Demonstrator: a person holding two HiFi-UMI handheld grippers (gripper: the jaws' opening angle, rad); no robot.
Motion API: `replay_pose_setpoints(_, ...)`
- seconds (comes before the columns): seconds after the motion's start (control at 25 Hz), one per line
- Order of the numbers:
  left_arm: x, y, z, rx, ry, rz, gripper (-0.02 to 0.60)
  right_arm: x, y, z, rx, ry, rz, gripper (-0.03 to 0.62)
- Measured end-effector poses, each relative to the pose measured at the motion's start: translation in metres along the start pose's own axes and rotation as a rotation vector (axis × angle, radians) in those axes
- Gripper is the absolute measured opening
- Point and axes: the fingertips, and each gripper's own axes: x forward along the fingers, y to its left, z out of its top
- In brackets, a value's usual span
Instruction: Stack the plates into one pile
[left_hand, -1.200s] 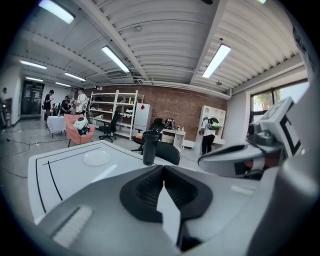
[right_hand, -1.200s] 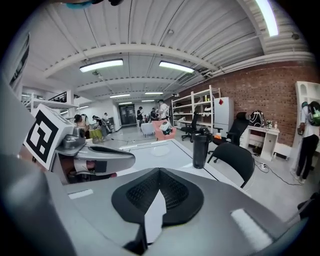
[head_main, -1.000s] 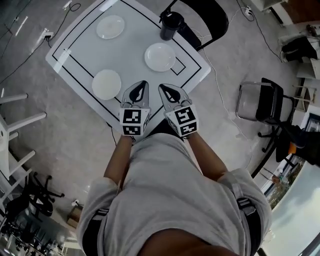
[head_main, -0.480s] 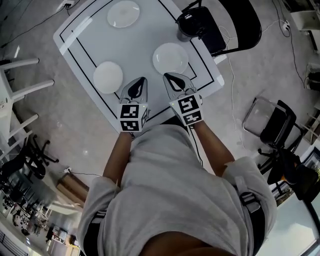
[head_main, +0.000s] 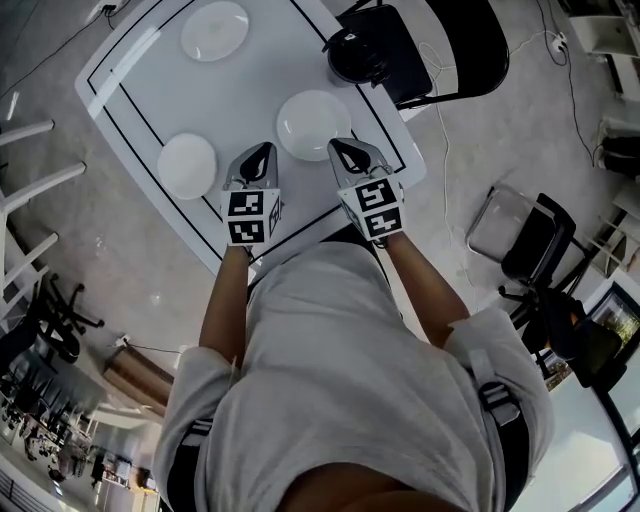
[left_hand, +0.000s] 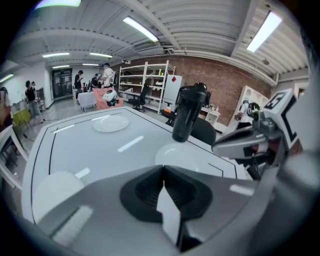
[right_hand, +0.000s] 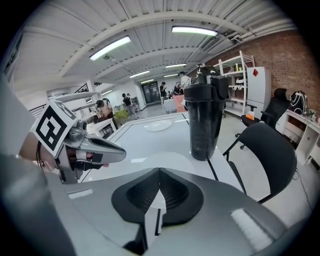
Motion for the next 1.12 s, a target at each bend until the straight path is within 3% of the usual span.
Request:
replay_pose_setpoints(0.28, 0.028, 0.003, -0.011, -0.056, 0.055, -0.045, 0.003, 0.015, -0.032, -0.009, 0.03, 0.056, -0.052, 0.006)
replay_pose_setpoints(0.4, 0.038, 0.006, -0.015, -0.058, 0.078, -0.057, 0.09, 0.021, -0.04, -0.013, 0.047, 0.074, -0.056, 0.061)
replay_pose_setpoints(0.68, 0.052, 0.004, -0.022, -0.126, 0.109, -0.121, 0.097, 0.036, -0.056, -0.023, 0.124, 0.122, -0.052, 0.147)
replay_pose_setpoints(0.84, 0.056, 0.001, -0.022, -0.115, 0.111, -0.13, 0.097, 0.044, -0.059, -0.03, 0.157, 0.156, -0.037, 0.221)
replay_pose_setpoints(1.12, 0.058, 0.0, -0.022, -0.13, 0.12, -0.147, 0.097, 0.054, -0.06, -0.035, 0.183, 0.182, -0.036, 0.249)
